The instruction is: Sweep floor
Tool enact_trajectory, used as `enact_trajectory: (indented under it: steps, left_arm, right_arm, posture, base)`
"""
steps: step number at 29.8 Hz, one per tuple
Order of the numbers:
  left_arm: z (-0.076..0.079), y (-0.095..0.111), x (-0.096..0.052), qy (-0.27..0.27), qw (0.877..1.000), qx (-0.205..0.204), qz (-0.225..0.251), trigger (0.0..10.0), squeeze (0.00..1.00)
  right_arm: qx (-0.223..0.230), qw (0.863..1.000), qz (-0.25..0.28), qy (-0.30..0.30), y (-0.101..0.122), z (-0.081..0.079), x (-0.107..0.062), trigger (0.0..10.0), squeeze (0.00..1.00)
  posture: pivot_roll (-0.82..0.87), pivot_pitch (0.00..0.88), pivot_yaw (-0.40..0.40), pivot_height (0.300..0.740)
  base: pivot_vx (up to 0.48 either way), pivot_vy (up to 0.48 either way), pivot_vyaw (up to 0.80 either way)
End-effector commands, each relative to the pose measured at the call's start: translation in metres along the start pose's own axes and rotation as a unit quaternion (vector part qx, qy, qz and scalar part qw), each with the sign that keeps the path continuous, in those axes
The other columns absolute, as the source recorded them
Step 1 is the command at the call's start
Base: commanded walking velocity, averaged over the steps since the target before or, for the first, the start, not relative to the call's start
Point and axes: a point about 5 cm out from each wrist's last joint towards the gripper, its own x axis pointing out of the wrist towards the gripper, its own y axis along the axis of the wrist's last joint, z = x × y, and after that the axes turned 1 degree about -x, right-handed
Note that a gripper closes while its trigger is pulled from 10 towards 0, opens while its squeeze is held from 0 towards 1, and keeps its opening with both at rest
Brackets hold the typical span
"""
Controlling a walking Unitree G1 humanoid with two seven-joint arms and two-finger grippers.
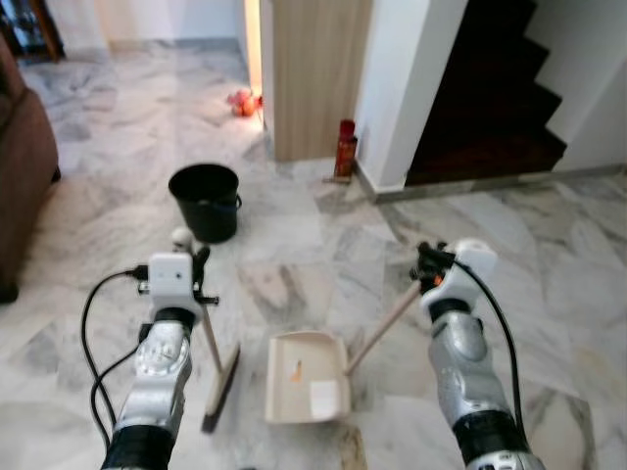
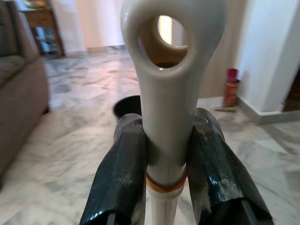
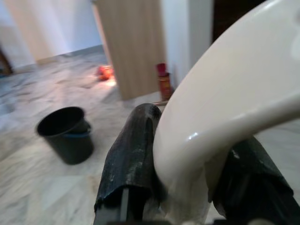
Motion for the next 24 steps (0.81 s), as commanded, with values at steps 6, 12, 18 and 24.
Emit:
enact_trajectory:
  steps: [6,12,18,24]
  left_arm:
    - [0.0023,0.0072,0.0026,-0.002,1.000,0.005,0.016,10.0,0.00]
    - [0.0021,0.0074,0.0027,0.000,1.000,0.006,0.016,10.0,0.00]
    - [0.0008,0.0076,0.0026,0.005,1.000,0.007,0.017,10.0,0.00]
    - [0.0007,0.0077,0.0030,0.006,1.000,0.007,0.017,10.0,0.00]
  right_arm:
    - [0.028,0.999,0.022,0.008,0.0109,-0.0032,0.0034,10.0,0.00]
    - [0.026,0.999,0.019,0.012,0.0098,-0.0044,0.0030,10.0,0.00]
    - [0.022,0.999,0.017,0.017,0.0094,-0.0056,0.0031,10.0,0.00]
    - [0.019,0.999,0.018,0.023,0.0101,-0.0069,0.0031,10.0,0.00]
  posture:
    - [0.03,0.024,-0.042,0.740]
    - [0.03,0.026,-0.042,0.740]
    - [0.03,0.026,-0.042,0.740]
    - [0.02,0.027,-0.043,0.740]
  base:
    - [0.000,0.000,0.35]
    - [0.082,0.000,0.00]
    - [0.291,0.000,0.00]
    - [0.201,0.000,0.46]
